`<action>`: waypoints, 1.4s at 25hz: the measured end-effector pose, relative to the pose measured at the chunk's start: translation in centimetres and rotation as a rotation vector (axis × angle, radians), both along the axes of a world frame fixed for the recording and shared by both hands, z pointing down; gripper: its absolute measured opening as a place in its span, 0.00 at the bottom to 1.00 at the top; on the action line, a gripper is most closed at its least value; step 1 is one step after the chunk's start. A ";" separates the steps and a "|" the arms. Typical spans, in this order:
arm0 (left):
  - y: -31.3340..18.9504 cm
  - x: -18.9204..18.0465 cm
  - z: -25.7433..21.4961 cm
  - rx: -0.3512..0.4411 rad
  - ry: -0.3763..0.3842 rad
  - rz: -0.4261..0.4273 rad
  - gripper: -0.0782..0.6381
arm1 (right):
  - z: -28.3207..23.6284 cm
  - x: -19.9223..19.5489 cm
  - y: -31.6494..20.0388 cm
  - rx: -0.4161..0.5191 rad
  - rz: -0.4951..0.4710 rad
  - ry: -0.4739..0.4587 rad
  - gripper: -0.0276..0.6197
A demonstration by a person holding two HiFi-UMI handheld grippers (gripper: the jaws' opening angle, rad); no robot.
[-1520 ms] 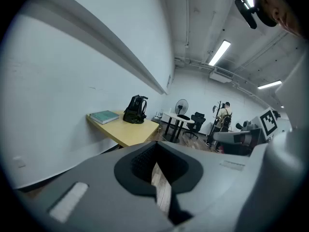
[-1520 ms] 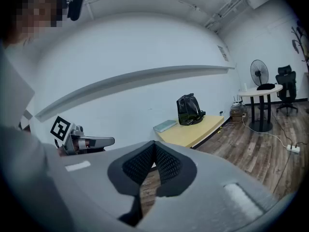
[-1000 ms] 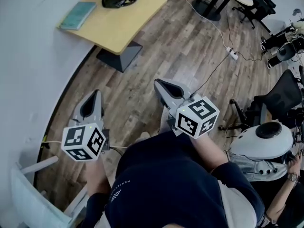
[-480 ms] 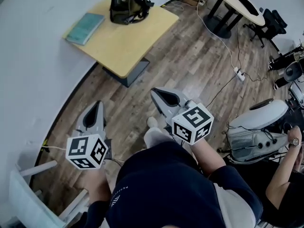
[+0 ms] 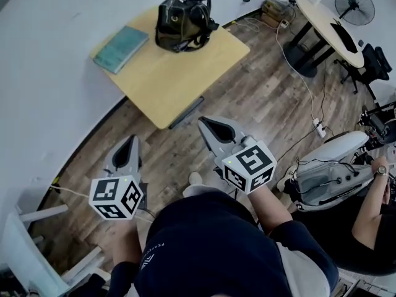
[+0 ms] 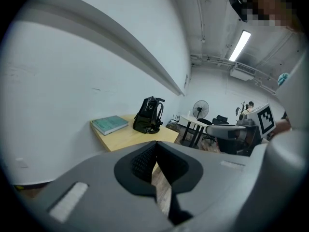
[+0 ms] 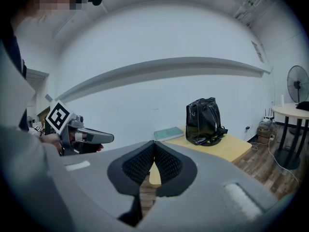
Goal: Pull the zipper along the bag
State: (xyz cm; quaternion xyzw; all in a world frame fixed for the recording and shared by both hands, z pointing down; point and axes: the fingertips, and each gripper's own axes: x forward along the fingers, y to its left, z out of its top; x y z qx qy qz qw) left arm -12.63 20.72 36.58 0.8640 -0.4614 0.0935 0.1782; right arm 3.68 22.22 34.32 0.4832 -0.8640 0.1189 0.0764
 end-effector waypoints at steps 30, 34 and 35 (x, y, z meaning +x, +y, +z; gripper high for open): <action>-19.0 4.9 -1.3 0.042 0.011 -0.056 0.13 | -3.8 1.7 -24.5 0.123 -0.055 0.065 0.18; -21.6 3.8 -1.5 0.041 0.014 -0.066 0.13 | -3.9 0.7 -29.0 0.108 -0.001 -0.002 0.18; -22.3 3.5 -1.5 0.041 0.013 -0.067 0.13 | -3.8 0.3 -30.1 0.102 0.011 -0.022 0.18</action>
